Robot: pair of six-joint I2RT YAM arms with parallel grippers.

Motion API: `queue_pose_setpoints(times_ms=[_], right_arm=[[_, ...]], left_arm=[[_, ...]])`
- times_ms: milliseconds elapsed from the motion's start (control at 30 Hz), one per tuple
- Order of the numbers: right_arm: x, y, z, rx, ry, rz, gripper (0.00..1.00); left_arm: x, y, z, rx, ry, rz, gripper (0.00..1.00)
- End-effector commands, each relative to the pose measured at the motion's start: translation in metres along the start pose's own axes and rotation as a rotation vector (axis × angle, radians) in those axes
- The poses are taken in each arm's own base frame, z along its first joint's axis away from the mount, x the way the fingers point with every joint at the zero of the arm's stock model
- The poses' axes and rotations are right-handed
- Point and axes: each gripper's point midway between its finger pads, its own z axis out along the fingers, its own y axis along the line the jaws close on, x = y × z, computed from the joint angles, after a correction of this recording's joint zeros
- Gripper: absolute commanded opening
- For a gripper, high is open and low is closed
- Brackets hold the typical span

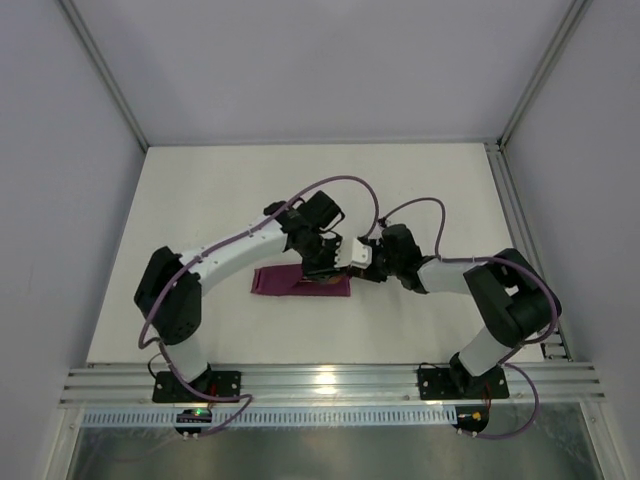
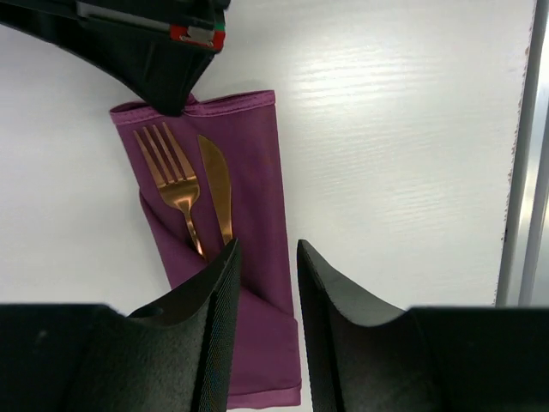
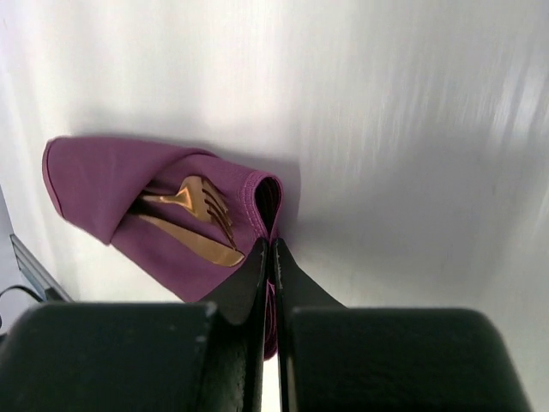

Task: Fold the napkin into a case and place the utensils inside
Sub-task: Move the smaller rectangle folded napkin to the center of the board.

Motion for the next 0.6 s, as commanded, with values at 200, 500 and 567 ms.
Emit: queue_pose_setpoints(times_ms=[200,500,567], right_arm=[[-0.059,0.021,0.042,-0.015,-0.030,-0.039,0.04],[-0.097,0.048,0.075,-0.045,-0.022,-0.060,0.04],[-0.098,0.047,0.085,-0.040,-0.003,-0.050,0.04]], left_arm=[[0.007,0.031,-0.121,-0.214,-0.215,-0.270,0.36],[0.120,0.040,-0.135,-0.354,-0.129,-0.558,0.36],[0.134,0.035,-0.133,-0.341,-0.134,-0.604,0.36]])
